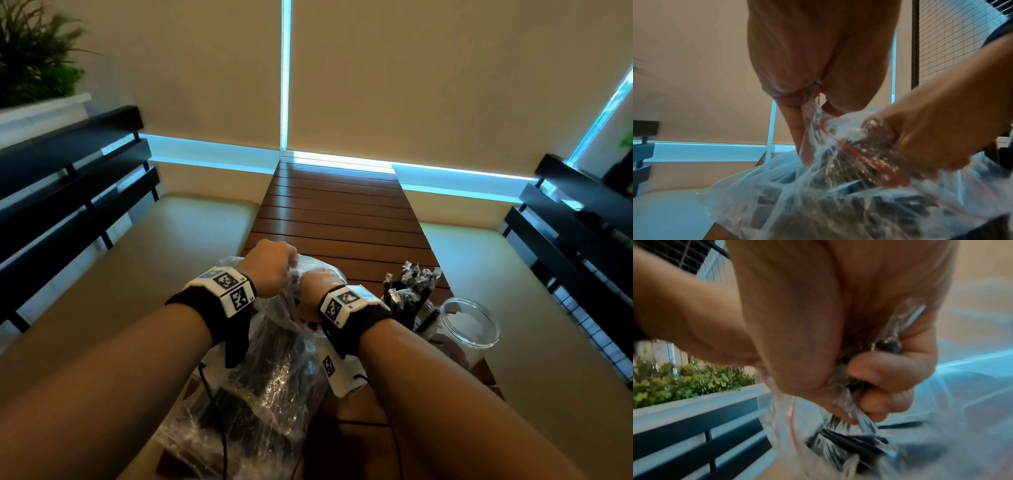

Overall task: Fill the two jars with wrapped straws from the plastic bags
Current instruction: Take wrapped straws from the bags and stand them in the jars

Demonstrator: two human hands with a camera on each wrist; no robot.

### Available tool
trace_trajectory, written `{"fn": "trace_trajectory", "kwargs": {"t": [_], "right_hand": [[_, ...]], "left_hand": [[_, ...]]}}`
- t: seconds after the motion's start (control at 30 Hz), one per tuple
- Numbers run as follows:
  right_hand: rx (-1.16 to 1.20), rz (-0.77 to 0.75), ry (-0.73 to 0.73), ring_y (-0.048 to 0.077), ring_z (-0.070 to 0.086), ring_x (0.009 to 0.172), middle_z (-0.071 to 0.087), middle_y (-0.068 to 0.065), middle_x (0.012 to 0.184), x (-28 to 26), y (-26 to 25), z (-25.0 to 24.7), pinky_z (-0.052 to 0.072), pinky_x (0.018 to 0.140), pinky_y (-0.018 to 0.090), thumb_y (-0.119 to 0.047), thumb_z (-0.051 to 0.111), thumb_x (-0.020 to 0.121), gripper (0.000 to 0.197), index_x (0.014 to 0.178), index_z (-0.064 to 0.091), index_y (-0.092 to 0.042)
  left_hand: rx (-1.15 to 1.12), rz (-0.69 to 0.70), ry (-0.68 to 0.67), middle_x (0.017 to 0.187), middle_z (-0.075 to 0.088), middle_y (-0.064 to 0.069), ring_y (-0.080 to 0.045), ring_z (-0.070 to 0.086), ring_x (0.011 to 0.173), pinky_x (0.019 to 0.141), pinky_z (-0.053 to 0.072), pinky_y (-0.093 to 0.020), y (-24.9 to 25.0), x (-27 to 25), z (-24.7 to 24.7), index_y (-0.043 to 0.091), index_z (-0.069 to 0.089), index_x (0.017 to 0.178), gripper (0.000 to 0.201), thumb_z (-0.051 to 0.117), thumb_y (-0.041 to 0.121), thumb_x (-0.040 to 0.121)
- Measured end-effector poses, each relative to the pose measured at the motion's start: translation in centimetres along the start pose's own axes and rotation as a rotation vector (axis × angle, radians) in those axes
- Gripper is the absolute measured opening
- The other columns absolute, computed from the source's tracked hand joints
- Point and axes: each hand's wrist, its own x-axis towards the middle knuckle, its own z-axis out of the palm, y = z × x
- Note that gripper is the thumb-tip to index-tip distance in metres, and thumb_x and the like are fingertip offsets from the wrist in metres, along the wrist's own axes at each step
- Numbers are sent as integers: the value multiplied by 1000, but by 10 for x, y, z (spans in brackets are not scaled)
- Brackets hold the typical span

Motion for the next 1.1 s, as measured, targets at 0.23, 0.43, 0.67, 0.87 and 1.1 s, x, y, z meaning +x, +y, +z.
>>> {"fn": "trace_trajectory", "kwargs": {"t": [0.23,0.43,0.67,0.87,1.1], "right_hand": [[-62,-11,-65,20,54,79,51,-2,75,-57,16,-70,42,68,28,-28,55,95,20,81,50,-14],[17,85,-77,17,48,54,53,3,65,-88,49,-110,39,50,27,-15,52,91,26,66,51,-12],[142,124,-138,17,53,55,60,6,72,-88,63,-106,44,52,28,-10,57,89,7,92,63,-7],[189,73,-103,17,62,67,66,5,81,-64,60,-78,58,64,32,-12,63,86,3,89,64,-13],[345,91,83,20,62,87,62,9,105,-38,60,-52,52,56,29,-25,82,71,52,114,55,-11]], "left_hand": [[-26,-117,120,99,73,-10,-28,65,94,84,53,-35,7,10,-7,18,70,88,4,67,15,86],[26,-199,115,107,69,-18,-35,64,98,80,52,-37,26,16,-12,13,64,90,8,61,10,83],[79,227,-114,150,33,3,-21,37,136,113,25,-62,74,3,-7,33,25,151,100,71,43,63],[-5,288,-93,118,61,6,-15,60,101,89,52,-39,67,6,24,29,51,123,72,83,51,63],[-192,180,32,95,69,3,-19,64,84,77,54,-40,42,11,43,23,63,102,47,70,50,64]]}}
